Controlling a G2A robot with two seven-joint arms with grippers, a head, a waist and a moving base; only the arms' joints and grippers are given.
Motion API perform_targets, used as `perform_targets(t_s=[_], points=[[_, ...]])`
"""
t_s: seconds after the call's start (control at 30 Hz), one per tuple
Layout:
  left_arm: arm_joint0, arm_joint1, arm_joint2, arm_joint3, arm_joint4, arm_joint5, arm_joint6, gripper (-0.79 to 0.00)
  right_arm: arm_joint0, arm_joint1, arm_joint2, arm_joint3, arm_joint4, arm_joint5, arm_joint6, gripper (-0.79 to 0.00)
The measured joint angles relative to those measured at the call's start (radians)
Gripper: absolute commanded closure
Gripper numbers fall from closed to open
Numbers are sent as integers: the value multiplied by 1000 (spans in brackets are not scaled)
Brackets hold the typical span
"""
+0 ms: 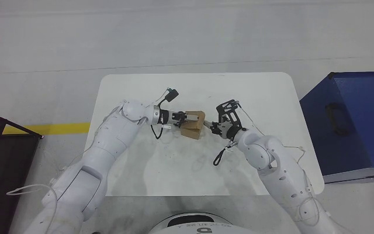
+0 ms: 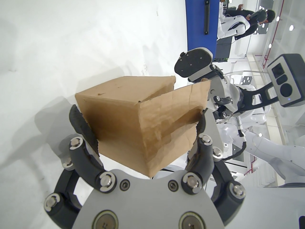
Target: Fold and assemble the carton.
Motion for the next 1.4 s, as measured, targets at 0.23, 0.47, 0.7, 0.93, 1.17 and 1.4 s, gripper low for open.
perform_targets(t_s=[0.23, 0.47, 0.7, 0.93, 1.17, 1.4], points=[[-5, -1, 0, 3, 2, 2, 1, -785, -14, 3, 25, -20, -19, 19, 0, -542], [-12, -3, 2, 8, 3, 4, -5, -785, -14, 3, 19, -31, -17, -4, 7, -536], [-18, -6, 5, 13, 3, 0, -7, -785, 8, -1, -4, -31, -28, -11, 11, -533], [-18, -8, 6, 20, 1, -6, -10, -785, 29, -7, -37, -16, -20, -21, 16, -539], [-16, -10, 10, 19, 3, -8, -14, -785, 50, -14, -56, 26, 25, -33, 4, -508], [-13, -10, 13, 17, 8, -6, -16, -785, 40, -13, -52, 30, 24, -34, 3, -511]])
